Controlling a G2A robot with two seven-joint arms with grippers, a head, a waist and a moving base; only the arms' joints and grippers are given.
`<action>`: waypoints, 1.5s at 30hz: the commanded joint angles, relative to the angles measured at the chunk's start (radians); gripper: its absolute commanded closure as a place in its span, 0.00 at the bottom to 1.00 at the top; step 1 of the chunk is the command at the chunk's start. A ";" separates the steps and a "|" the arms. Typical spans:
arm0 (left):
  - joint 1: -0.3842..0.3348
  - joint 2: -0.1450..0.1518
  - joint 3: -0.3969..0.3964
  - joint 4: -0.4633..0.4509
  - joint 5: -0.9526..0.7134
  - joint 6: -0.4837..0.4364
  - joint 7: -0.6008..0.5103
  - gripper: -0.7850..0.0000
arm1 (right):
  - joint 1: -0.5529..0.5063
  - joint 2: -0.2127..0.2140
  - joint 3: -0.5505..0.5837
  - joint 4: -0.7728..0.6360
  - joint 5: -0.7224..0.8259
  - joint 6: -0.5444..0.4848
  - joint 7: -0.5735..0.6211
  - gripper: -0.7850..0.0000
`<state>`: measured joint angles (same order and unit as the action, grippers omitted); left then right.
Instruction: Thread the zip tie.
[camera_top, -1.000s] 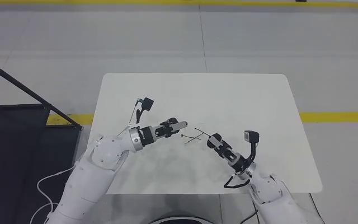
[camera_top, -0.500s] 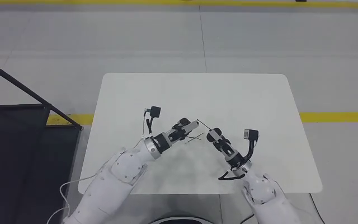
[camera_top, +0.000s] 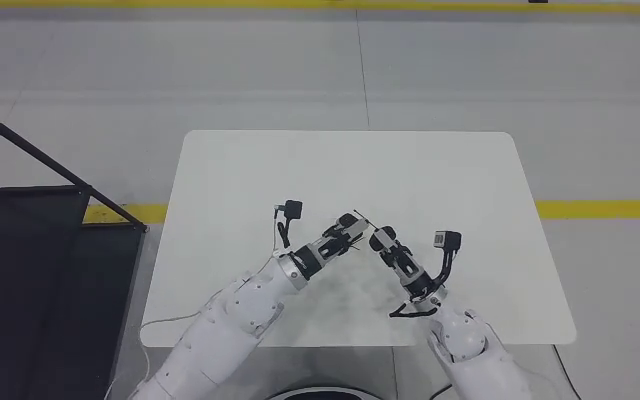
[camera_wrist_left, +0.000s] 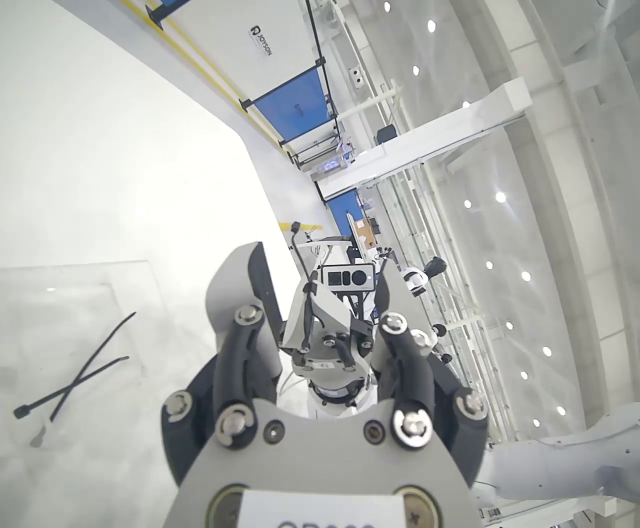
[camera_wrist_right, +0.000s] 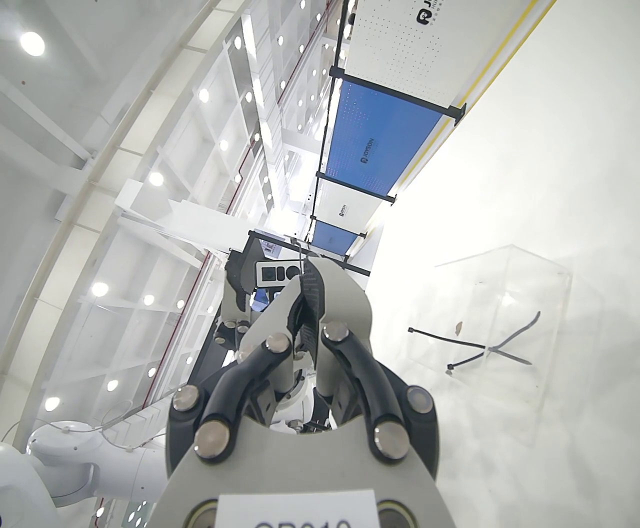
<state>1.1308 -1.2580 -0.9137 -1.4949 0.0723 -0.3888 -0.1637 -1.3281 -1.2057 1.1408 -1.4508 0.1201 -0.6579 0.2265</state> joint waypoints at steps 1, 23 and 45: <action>-0.004 -0.006 0.007 0.012 0.000 -0.002 0.013 0.47 | -0.001 -0.001 0.000 -0.001 -0.003 -0.004 0.003 1.00; -0.016 -0.047 0.029 0.066 0.060 -0.040 0.083 0.76 | -0.006 -0.011 0.010 0.007 -0.012 -0.015 0.033 1.00; -0.002 -0.067 0.006 0.072 0.085 -0.052 0.072 0.64 | -0.016 -0.021 0.024 0.009 -0.011 -0.024 0.027 1.00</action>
<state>1.1278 -1.3237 -0.9061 -1.4244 0.1565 -0.4401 -0.0920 -1.3433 -1.2261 1.1645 -1.4412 0.1089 -0.6816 0.2549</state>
